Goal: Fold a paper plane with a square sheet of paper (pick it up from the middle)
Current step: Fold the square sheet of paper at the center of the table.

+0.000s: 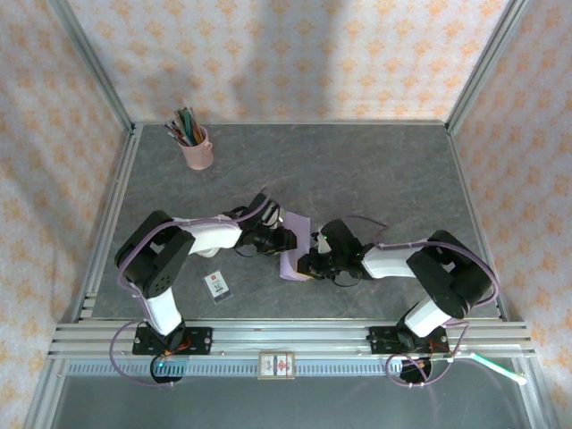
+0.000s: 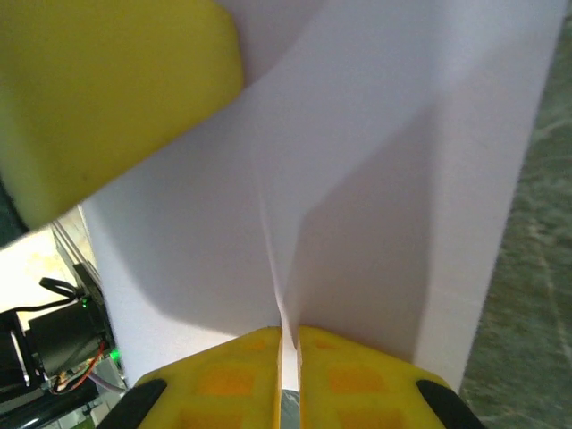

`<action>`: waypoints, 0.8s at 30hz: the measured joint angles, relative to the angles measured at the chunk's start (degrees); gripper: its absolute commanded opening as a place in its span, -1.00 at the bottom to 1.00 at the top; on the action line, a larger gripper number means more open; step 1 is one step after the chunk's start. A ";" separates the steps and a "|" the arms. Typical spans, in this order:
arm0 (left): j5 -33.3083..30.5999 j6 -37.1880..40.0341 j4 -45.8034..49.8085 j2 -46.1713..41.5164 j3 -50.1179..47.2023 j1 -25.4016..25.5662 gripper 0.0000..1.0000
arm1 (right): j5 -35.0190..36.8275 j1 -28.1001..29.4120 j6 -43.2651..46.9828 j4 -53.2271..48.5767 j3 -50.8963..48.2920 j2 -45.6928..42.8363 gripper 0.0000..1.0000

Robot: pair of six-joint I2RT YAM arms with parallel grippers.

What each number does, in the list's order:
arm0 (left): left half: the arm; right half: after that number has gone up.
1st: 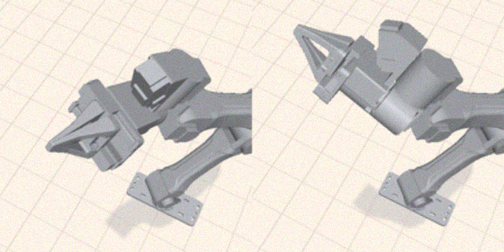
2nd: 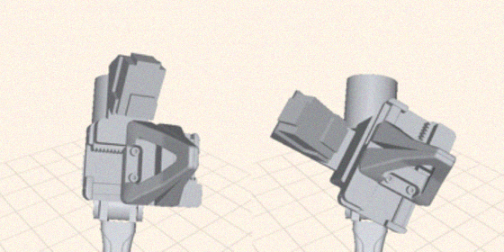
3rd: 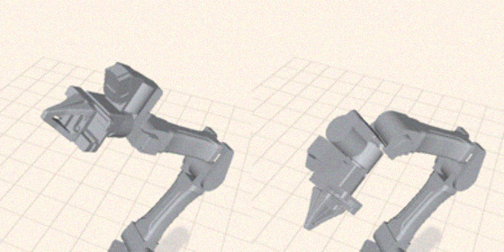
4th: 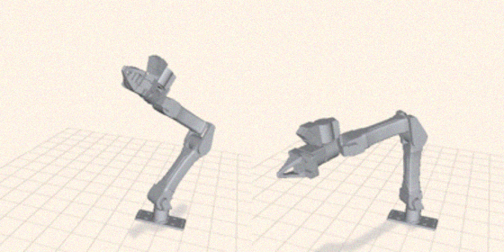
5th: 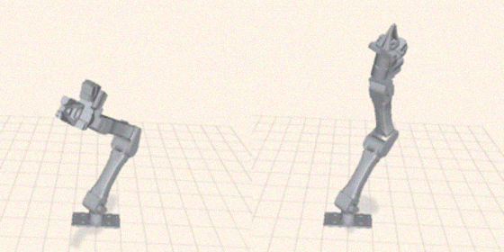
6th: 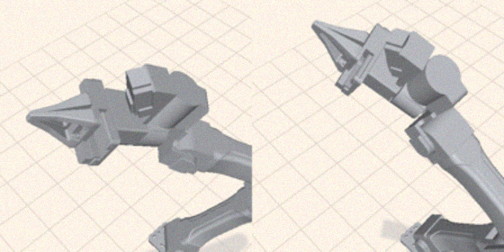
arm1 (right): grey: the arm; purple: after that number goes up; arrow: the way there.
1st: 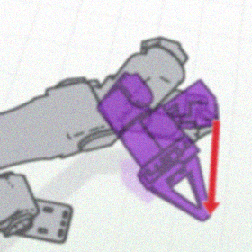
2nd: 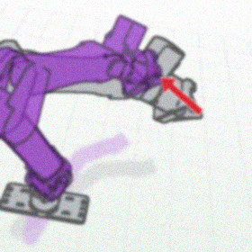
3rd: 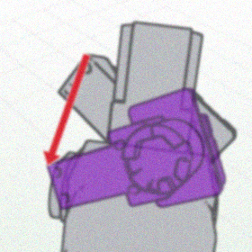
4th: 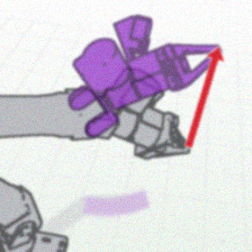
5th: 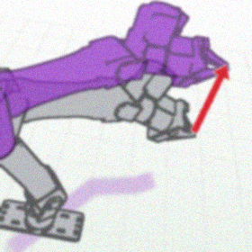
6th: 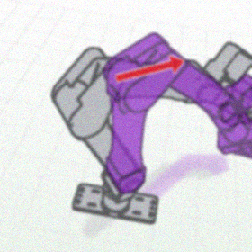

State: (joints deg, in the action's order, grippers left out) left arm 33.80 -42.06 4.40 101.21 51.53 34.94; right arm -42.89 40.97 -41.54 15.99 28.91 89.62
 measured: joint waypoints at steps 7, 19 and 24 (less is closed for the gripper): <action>-1.81 -0.15 0.02 -0.57 0.00 1.07 -0.14 | 0.00 0.50 -1.99 3.41 -0.24 1.09 -0.76; -5.81 1.53 2.75 -0.63 0.50 1.46 -0.48 | 0.15 0.50 -1.42 3.69 -0.09 1.44 -0.73; -5.84 3.15 4.24 -0.63 0.98 1.46 -0.51 | 2.19 -0.02 2.75 -3.21 1.27 -0.57 -0.71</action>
State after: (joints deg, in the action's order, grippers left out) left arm 27.97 -38.92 8.64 100.57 52.51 36.40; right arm -40.71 40.95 -38.79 12.78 30.17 89.06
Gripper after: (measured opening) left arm 0.247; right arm 0.141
